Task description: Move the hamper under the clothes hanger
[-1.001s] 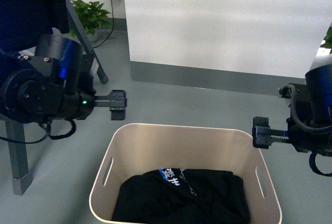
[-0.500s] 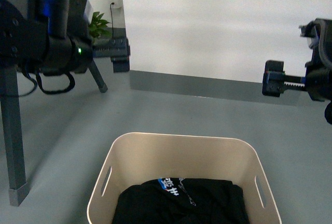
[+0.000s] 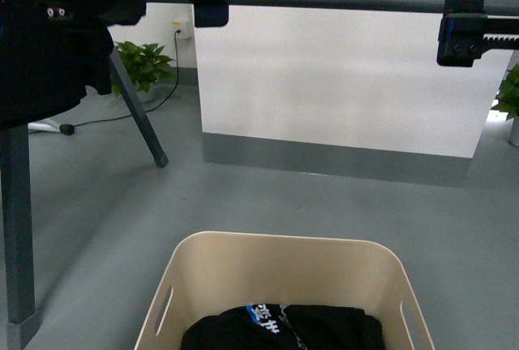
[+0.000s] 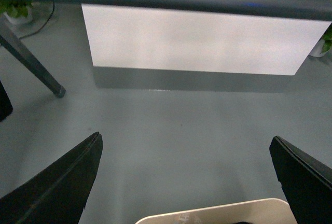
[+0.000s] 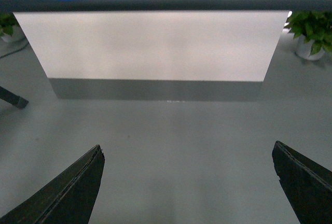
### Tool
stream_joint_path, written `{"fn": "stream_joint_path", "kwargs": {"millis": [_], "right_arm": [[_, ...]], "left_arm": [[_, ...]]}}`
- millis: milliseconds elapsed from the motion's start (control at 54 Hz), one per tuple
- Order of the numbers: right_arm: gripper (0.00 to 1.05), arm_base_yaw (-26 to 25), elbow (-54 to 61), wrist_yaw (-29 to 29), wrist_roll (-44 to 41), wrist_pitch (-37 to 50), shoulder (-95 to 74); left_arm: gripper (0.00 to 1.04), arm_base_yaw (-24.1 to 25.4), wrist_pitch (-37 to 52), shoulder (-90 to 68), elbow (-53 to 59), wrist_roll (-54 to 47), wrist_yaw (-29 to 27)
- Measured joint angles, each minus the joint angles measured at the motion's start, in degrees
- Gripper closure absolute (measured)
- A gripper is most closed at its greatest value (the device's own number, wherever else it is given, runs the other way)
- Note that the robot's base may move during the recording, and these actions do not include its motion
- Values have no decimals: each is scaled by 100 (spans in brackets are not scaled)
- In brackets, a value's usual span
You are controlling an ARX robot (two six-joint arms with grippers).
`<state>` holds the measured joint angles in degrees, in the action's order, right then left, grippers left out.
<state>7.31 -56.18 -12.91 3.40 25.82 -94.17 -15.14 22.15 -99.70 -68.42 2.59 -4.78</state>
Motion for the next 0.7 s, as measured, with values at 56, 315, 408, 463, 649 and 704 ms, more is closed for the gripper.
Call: {"fn": "stream_joint_path", "kwargs": {"millis": [56, 315, 408, 463, 649, 704], "right_arm": [[8, 68, 131, -66, -15, 85, 264], [24, 70, 863, 503, -210, 1176, 986], [40, -9, 1609, 621, -275, 1582, 1325], [51, -83, 2057, 662, -302, 1742, 1530], [83, -251, 3091, 809, -317, 2070, 2194], [94, -289, 3366, 857, -319, 2133, 2404]], "left_arm": [[18, -92, 568, 352, 404, -85, -651], [55, 155, 1744, 1980, 2509, -166, -802], [71, 378, 1976, 2260, 3268, -166, -678], [82, 463, 2087, 2441, 3703, -168, -555], [101, 697, 2350, 3150, 4607, -190, -286], [101, 778, 2389, 3362, 4859, -199, -234]]}}
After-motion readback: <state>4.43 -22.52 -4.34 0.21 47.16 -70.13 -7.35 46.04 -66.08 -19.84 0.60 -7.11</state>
